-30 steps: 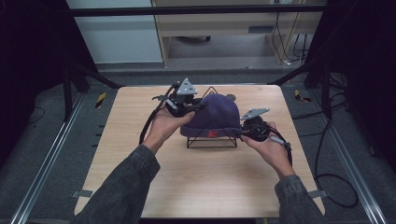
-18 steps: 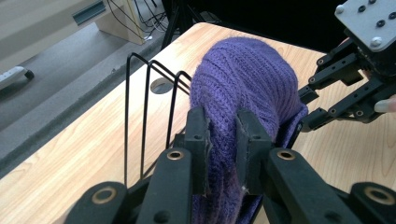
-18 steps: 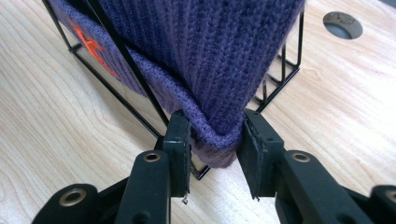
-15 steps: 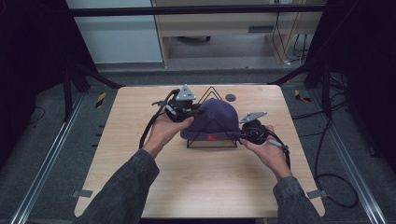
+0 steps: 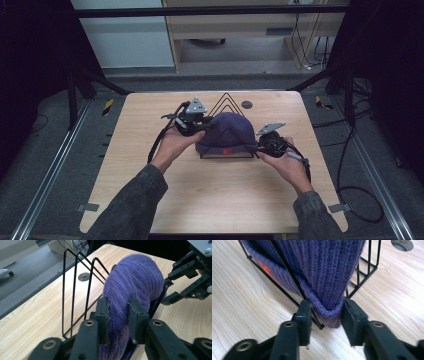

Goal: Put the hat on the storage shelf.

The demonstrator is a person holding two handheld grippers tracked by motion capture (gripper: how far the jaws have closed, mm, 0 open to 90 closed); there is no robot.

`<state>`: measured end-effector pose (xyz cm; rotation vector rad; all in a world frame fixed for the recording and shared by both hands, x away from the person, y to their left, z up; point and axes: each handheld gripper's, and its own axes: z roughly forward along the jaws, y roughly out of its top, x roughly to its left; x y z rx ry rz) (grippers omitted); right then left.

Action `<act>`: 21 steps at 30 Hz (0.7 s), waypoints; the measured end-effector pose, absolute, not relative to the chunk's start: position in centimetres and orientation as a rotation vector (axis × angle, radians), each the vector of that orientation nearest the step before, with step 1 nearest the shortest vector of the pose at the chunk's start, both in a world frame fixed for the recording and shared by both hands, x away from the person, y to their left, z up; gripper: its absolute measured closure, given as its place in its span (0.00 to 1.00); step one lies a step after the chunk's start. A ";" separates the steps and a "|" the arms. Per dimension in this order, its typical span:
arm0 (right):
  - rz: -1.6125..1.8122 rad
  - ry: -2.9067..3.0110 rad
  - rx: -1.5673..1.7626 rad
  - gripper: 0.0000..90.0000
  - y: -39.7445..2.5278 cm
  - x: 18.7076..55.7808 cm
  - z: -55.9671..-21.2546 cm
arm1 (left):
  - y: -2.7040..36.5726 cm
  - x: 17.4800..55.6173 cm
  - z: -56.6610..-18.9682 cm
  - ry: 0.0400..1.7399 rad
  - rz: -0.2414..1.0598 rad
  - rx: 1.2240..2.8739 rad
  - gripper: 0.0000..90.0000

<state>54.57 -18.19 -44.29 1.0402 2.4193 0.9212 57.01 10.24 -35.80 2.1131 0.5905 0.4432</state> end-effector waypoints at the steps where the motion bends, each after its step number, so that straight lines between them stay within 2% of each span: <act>1: 0.917 2.416 1.046 0.63 -18.2 54.5 -44.3 | 10.2 57.0 -35.8 0.599 0.446 2.111 0.75; 7: 0.936 2.388 1.057 0.59 -19.0 53.5 -43.9 | 11.0 56.3 -35.1 0.580 0.453 2.063 0.66; 13: 0.950 2.369 1.076 0.54 -19.6 52.9 -43.7 | 11.5 55.3 -34.9 0.594 0.488 2.079 0.49; 15: 0.946 2.366 1.080 0.53 -19.7 52.8 -43.6 | 11.5 55.1 -34.9 0.595 0.485 2.081 0.46; 16: 0.958 2.357 1.094 0.49 -19.8 52.6 -43.5 | 11.5 54.8 -34.9 0.603 0.482 2.091 0.39; 21: 0.958 2.343 1.105 0.43 -19.8 52.0 -43.4 | 11.5 54.2 -34.9 0.627 0.496 2.112 0.23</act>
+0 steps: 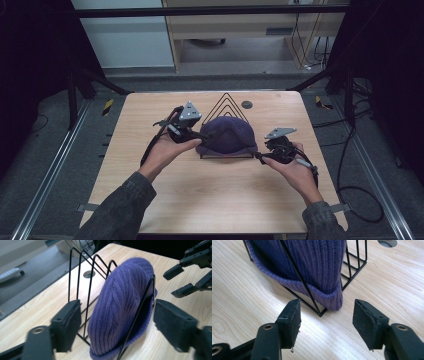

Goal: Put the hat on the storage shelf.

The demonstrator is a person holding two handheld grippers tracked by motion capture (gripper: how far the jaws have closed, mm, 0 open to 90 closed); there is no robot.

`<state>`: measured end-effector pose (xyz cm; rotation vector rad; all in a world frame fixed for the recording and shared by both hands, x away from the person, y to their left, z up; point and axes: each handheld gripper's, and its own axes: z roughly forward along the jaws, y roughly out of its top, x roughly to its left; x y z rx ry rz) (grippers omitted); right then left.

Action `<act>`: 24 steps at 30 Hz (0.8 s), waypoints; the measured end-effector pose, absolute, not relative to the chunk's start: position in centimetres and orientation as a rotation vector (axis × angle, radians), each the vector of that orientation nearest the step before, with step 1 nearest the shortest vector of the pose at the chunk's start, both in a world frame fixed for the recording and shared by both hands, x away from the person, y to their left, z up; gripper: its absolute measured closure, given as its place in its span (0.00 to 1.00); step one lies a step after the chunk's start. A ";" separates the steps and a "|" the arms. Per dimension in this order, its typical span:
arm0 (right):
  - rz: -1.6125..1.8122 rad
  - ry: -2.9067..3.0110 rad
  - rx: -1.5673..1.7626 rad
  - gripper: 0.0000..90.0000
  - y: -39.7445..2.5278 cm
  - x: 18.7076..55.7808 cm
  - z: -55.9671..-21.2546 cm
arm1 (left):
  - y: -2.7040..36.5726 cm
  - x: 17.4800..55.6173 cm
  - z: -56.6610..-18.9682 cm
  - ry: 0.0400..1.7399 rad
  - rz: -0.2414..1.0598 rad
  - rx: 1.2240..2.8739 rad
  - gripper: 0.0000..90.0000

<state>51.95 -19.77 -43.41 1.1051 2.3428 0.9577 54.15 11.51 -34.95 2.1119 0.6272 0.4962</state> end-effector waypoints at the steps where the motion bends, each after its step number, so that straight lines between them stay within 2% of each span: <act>1: 0.956 2.341 1.104 0.42 -19.8 51.9 -43.4 | 11.5 54.0 -35.0 0.634 0.486 2.117 0.21; 2: 0.956 2.341 1.104 0.42 -19.8 51.9 -43.4 | 11.5 54.0 -35.0 0.634 0.486 2.117 0.18; 7: 0.952 2.329 1.097 0.35 -19.6 51.3 -43.2 | 11.5 53.5 -35.2 0.633 0.473 2.119 0.15; 24: 0.965 2.296 1.116 0.16 -18.7 49.4 -43.2 | 12.0 51.7 -36.1 0.648 0.442 2.142 0.07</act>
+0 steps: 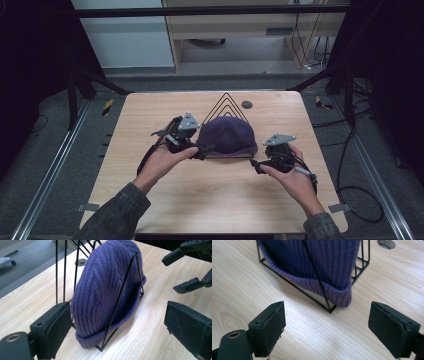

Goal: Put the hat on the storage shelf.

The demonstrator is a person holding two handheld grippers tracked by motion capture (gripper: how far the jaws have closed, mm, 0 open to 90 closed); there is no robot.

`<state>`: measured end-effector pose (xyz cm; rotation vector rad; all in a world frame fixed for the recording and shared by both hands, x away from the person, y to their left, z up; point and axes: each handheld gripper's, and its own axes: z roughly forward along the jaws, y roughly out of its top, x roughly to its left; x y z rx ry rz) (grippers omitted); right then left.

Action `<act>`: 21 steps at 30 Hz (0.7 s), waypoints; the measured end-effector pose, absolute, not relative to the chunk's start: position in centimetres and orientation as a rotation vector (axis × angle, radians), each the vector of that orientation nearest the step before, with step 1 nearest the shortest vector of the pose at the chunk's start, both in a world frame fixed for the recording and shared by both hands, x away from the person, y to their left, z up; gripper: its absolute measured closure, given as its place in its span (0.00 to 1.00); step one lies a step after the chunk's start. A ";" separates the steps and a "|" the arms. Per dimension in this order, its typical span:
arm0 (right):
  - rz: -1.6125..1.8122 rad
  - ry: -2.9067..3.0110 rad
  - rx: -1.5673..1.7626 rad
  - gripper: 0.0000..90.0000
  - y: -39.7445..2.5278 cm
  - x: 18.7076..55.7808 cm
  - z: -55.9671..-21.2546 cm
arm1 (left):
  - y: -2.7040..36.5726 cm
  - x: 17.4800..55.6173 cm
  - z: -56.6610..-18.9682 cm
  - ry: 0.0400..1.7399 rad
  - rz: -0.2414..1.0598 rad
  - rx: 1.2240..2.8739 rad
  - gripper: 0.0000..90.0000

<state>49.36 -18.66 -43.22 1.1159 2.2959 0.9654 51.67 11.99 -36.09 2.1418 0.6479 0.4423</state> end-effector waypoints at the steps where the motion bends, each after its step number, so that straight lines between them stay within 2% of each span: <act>1: 0.969 2.295 1.108 0.15 -18.6 49.3 -43.3 | 12.0 51.5 -36.1 0.648 0.441 2.140 0.07; 21: 1.027 2.266 1.052 0.10 -17.6 47.3 -42.6 | 12.7 49.2 -36.6 0.622 0.449 2.150 0.06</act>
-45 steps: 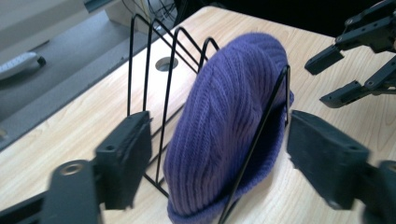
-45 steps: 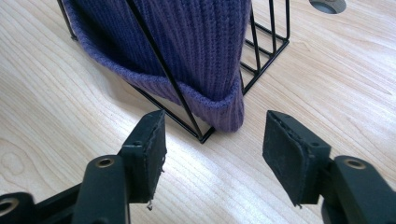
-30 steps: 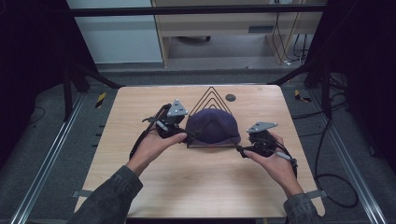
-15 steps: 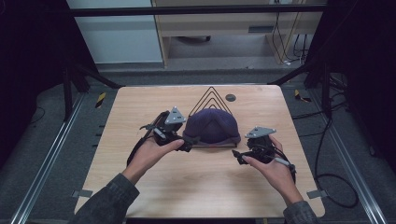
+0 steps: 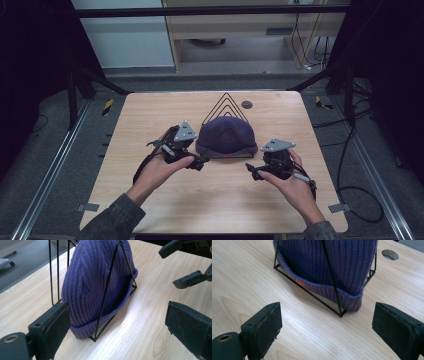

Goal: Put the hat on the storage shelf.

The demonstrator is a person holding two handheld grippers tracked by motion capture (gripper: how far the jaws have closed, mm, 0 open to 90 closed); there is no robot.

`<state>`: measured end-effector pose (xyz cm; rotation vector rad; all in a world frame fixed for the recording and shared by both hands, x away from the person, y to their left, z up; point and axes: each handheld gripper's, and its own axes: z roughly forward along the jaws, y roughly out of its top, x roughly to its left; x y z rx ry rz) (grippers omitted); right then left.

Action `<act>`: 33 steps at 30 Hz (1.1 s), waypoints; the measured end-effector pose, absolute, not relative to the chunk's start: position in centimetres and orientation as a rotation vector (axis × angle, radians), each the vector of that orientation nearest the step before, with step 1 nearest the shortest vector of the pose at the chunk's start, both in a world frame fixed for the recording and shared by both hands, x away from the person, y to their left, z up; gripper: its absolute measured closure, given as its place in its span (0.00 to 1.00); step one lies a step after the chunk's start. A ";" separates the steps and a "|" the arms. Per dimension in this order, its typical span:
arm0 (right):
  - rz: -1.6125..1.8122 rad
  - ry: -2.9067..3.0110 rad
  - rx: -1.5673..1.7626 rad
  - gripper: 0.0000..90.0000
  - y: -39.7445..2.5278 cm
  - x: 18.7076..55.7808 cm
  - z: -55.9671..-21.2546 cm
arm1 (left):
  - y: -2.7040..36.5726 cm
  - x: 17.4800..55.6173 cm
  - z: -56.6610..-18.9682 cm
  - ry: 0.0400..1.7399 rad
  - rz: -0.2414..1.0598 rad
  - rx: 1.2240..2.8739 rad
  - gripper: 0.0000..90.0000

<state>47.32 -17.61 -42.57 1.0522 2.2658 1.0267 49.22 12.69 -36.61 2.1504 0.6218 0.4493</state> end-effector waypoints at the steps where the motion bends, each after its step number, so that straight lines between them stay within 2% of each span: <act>1: 1.027 2.265 1.046 0.10 -17.6 47.3 -42.5 | 12.7 49.1 -36.7 0.623 0.450 2.147 0.06; 7: 1.033 2.264 1.029 0.10 -17.3 46.9 -42.4 | 12.9 48.3 -37.2 0.602 0.490 2.179 0.05; 16: 1.047 2.259 1.009 0.09 -16.8 46.0 -42.2 | 14.1 47.1 -37.7 0.612 0.486 2.166 0.05; 33: 1.084 2.246 0.960 0.07 -15.1 44.7 -40.9 | 19.1 44.0 -39.3 0.709 0.506 2.148 0.05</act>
